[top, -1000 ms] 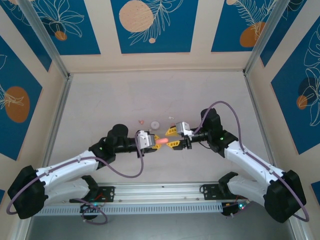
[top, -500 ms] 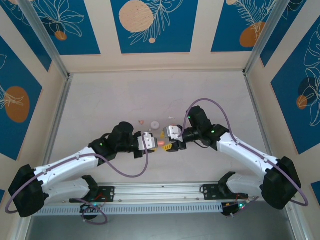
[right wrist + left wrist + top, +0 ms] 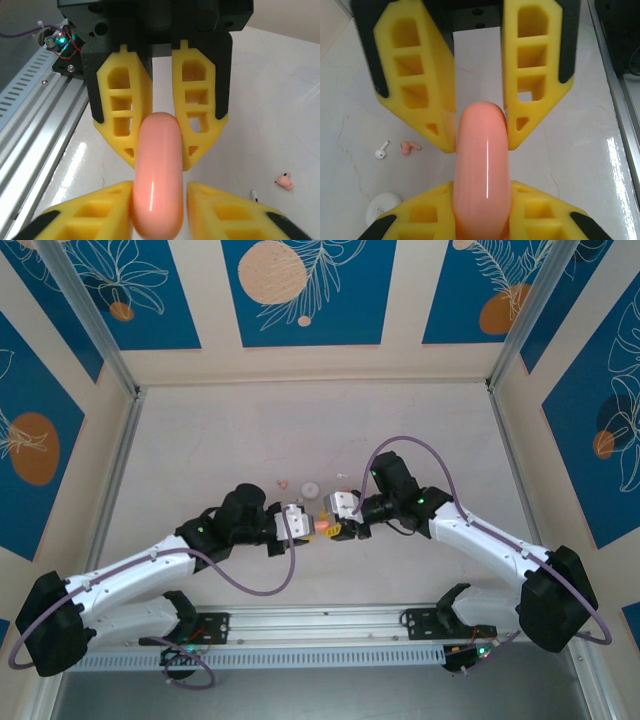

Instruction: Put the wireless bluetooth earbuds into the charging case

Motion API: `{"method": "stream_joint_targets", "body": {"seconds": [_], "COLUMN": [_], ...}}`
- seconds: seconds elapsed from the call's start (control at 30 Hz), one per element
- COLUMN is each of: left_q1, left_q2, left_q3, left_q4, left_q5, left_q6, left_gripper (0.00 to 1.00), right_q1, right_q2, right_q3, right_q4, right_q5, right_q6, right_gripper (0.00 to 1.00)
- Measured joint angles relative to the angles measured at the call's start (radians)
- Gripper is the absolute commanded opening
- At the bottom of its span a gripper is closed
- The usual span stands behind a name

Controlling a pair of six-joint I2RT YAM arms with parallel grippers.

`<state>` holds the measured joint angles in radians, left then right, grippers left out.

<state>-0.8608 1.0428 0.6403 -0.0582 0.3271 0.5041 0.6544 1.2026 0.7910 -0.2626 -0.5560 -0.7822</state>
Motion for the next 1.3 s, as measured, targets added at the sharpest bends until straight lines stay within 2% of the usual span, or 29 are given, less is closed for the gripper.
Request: {"method": "stream_joint_targets", "body": {"seconds": [0.07,0.17,0.27,0.53,0.73,0.97,1.17,1.3], "left_q1": [0.000,-0.001,-0.002,-0.002,-0.002,-0.002,-0.002,-0.002], "left_q2": [0.000,-0.001,-0.014,-0.067,-0.061,-0.018,0.003,0.008], "left_q3": [-0.001,-0.007,-0.030,-0.156,-0.178,-0.181,-0.181,-0.181], "left_q4": [0.000,0.021,0.067,0.262,0.396,0.523,0.556,0.573], "left_q5": [-0.003,-0.007,-0.018,-0.007,0.045,0.108,0.151,0.172], "left_q6": [-0.002,-0.013,-0.025,-0.076,-0.130,-0.193,-0.219,-0.235], "left_gripper": [0.24,0.44,0.49,0.48,0.48,0.43,0.43,0.39], "right_q1": [0.000,-0.007,-0.029,-0.144,-0.164,-0.164,-0.164,-0.164], "right_q2": [0.000,0.000,-0.002,-0.094,-0.115,-0.114,-0.113,-0.112], "right_q3": [0.001,0.010,0.011,-0.054,-0.074,-0.079,-0.081,-0.081], "right_q4": [-0.005,-0.017,-0.018,0.072,0.116,0.137,0.144,0.144], "right_q5": [0.000,-0.002,-0.032,-0.197,-0.287,-0.340,-0.347,-0.347], "right_q6": [-0.002,-0.009,-0.011,0.039,0.076,0.087,0.094,0.094], "right_gripper": [0.20,0.16,0.16,0.16,0.16,0.16,0.16,0.16]}}
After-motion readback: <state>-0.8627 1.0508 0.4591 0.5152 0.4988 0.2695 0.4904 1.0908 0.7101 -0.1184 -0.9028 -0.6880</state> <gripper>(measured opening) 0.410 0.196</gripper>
